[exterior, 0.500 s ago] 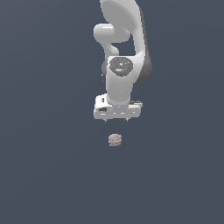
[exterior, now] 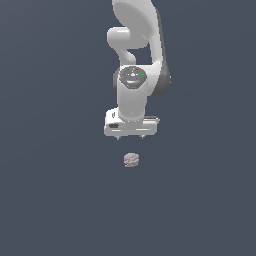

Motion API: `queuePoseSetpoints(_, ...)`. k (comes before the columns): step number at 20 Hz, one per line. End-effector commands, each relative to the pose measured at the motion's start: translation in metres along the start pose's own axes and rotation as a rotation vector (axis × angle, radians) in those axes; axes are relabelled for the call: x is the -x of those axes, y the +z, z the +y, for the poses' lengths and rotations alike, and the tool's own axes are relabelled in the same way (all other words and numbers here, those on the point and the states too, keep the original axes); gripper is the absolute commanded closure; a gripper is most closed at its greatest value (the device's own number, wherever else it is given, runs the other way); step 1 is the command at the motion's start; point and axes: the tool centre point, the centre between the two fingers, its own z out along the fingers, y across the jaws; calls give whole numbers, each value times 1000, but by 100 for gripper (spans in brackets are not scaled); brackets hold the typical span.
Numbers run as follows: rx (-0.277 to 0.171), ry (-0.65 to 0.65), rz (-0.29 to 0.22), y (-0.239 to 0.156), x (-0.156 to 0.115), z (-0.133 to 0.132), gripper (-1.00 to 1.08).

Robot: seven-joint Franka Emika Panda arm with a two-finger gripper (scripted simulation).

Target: Pick up the object and move it to a goal position.

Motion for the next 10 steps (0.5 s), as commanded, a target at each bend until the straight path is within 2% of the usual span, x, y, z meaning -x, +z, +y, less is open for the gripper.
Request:
queuePoseSetpoints(1, -2, 3, -1, 1, 1, 2, -92)
queuePoseSetpoints(10, -3, 43, 0, 2, -1, 2, -92)
